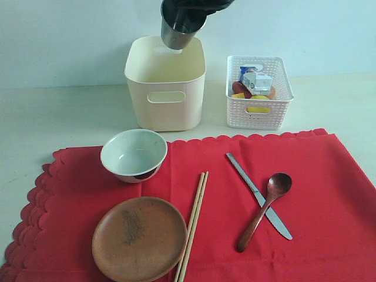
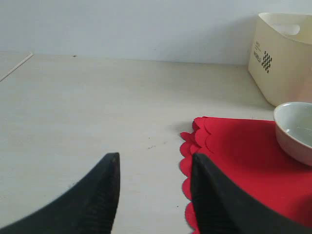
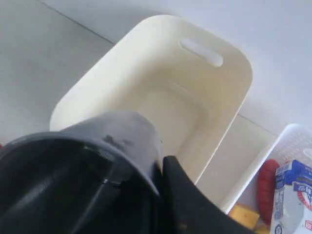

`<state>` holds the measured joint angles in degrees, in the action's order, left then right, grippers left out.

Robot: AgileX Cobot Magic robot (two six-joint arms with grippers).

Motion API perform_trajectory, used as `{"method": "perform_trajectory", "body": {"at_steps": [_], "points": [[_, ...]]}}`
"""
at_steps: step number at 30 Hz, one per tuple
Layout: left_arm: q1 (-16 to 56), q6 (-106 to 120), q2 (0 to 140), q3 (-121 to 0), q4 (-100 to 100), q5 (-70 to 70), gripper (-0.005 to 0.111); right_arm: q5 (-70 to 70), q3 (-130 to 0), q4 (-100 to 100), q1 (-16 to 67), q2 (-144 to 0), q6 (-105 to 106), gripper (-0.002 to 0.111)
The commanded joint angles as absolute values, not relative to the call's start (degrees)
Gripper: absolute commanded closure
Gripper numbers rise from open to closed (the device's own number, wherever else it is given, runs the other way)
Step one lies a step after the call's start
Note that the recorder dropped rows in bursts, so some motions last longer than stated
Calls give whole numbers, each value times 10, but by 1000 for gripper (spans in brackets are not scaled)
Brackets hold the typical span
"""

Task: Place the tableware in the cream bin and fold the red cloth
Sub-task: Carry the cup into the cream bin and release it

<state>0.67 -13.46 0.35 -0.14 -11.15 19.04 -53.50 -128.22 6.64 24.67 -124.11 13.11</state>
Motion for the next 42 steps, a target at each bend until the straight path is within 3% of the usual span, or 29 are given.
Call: {"method": "perform_trajectory", "body": {"at_steps": [1, 9, 28, 30, 33, 37, 42], "points": [[5, -138, 0, 0, -112, 187, 61, -534, -1362, 54, 239, -1314, 118, 108], [5, -138, 0, 0, -112, 187, 61, -535, -1422, 97, 205, -1408, 135, 108], [5, -138, 0, 0, -112, 187, 61, -523, -1422, 168, 194, -1451, 218, 108], [5, -138, 0, 0, -112, 187, 61, -522, -1422, 168, 194, -1452, 224, 103], [5, -138, 0, 0, -112, 187, 61, -519, -1422, 167, 194, -1454, 228, 79], [5, -138, 0, 0, -112, 187, 61, -506, -1422, 167, 194, -1454, 228, 59], [5, -138, 0, 0, -112, 187, 61, -513, -1422, 163, 192, -1433, 228, 56]]}}
